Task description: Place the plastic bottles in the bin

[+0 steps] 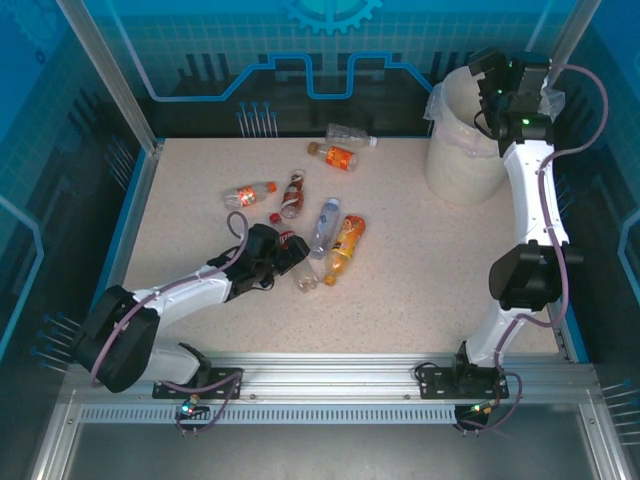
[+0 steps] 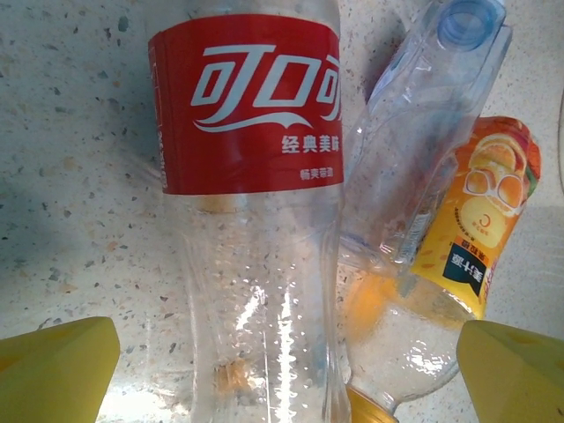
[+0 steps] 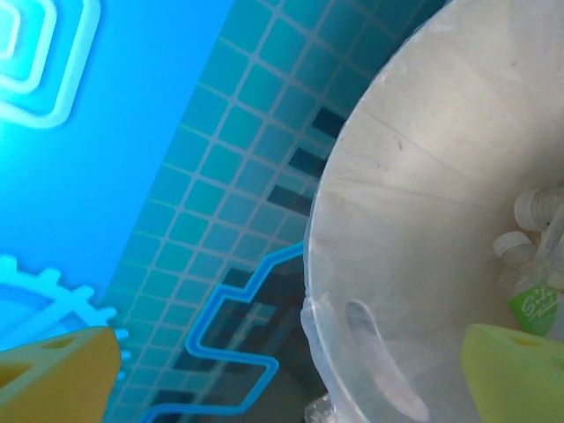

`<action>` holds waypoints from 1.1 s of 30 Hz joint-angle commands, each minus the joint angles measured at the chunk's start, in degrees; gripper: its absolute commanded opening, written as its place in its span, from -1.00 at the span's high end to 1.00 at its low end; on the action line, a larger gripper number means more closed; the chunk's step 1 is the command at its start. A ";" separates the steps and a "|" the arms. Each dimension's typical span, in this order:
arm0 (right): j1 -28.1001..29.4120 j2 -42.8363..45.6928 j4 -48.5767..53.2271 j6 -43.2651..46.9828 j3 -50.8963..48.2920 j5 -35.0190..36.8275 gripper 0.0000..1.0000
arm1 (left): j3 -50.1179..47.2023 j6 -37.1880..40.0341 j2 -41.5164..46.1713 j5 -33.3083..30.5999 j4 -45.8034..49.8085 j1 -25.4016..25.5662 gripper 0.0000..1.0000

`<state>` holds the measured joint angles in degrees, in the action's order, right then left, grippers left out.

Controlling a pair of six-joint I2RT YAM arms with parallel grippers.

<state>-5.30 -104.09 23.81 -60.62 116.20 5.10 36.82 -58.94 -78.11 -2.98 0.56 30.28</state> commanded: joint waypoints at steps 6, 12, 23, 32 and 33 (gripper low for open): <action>2.48 13.25 1.39 24.52 -8.66 -11.93 -1.00 | 9.09 4.30 -4.65 -5.09 13.09 0.21 -0.98; 8.39 26.27 -7.49 35.32 -29.83 -19.25 -1.00 | 14.31 6.33 -8.59 -8.77 17.81 -3.00 -0.98; 20.38 43.48 -13.55 39.82 -56.28 -23.38 -1.00 | 27.50 12.99 -22.49 -3.45 20.66 -6.73 -0.76; 20.63 45.24 -5.31 34.14 -60.21 -31.99 -1.00 | 28.58 13.69 -25.86 -2.29 21.75 -6.72 -0.58; 20.61 44.95 -3.63 33.95 -59.64 -32.38 -0.99 | 28.49 14.01 -26.11 -2.47 21.72 -6.73 -0.57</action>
<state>15.00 -59.09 16.10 -25.06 56.23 -23.27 64.40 -46.33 -103.00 -6.52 19.94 23.79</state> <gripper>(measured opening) 0.998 0.787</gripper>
